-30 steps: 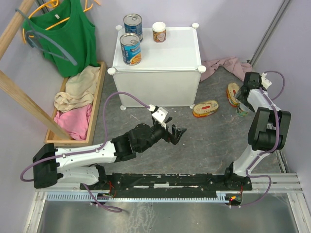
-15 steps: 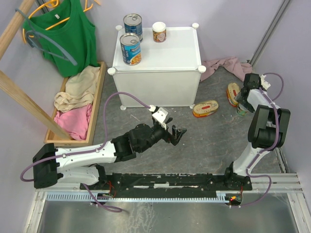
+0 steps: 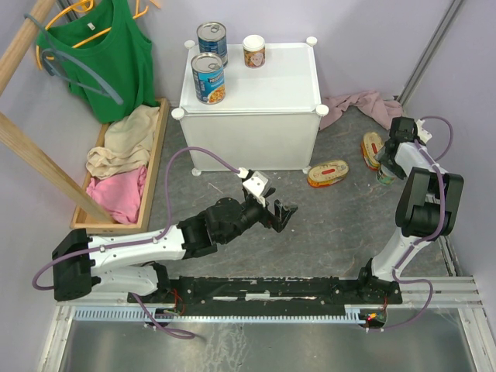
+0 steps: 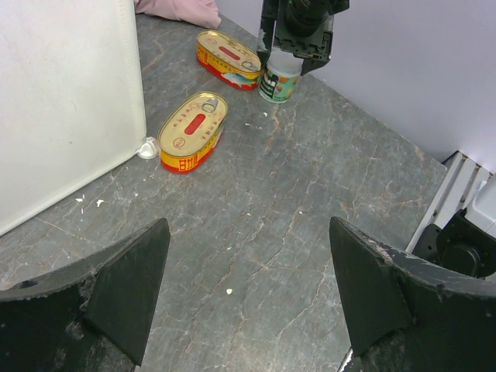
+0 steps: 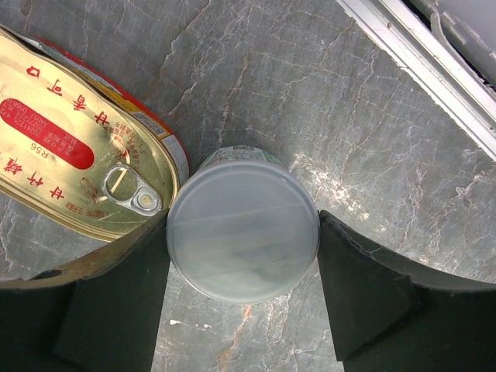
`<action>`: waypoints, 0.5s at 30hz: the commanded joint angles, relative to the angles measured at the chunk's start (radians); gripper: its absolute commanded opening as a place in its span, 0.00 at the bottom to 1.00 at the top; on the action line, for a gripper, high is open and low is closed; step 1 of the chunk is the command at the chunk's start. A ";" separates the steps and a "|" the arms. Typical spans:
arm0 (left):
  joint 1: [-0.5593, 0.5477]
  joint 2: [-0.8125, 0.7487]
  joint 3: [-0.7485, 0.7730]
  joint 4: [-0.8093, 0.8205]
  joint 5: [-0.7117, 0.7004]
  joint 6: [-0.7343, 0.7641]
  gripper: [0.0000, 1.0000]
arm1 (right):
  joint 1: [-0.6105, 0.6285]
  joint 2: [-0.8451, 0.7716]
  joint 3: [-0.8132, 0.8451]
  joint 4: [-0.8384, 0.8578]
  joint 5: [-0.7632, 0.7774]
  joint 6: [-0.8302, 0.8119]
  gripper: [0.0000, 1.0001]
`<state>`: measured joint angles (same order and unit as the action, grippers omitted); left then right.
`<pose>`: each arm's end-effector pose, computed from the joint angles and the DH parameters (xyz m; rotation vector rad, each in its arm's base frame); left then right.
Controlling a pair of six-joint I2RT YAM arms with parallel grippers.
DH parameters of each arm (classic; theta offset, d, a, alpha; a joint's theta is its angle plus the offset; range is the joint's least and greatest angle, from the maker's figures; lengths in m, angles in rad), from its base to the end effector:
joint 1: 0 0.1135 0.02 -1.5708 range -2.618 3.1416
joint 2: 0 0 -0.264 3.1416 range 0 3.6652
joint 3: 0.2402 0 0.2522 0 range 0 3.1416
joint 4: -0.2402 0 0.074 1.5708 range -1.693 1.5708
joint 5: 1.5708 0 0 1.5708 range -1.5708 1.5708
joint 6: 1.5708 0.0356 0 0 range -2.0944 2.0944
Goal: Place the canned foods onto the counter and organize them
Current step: Pick up the canned food from the center of the board.
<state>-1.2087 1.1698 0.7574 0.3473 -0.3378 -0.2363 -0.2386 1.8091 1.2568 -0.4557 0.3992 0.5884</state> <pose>0.1077 -0.2509 0.3063 0.5467 1.6077 -0.8244 0.3653 -0.1031 0.2023 1.1375 2.2287 -0.3720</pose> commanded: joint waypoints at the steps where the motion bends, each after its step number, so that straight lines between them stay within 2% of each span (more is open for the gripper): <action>1: -0.007 -0.019 0.002 0.039 0.003 -0.056 0.89 | -0.002 -0.057 0.000 0.041 -0.042 0.011 0.36; 7: -0.013 -0.047 0.015 -0.004 -0.018 -0.053 0.89 | 0.000 -0.100 -0.022 0.046 -0.060 0.024 0.10; 15: -0.018 -0.084 0.031 -0.052 -0.047 -0.049 0.89 | 0.002 -0.164 -0.060 0.048 -0.096 0.041 0.04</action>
<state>-1.2163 1.1248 0.7574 0.3016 -0.3458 -0.2607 -0.2386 1.7412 1.2064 -0.4564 0.3191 0.6075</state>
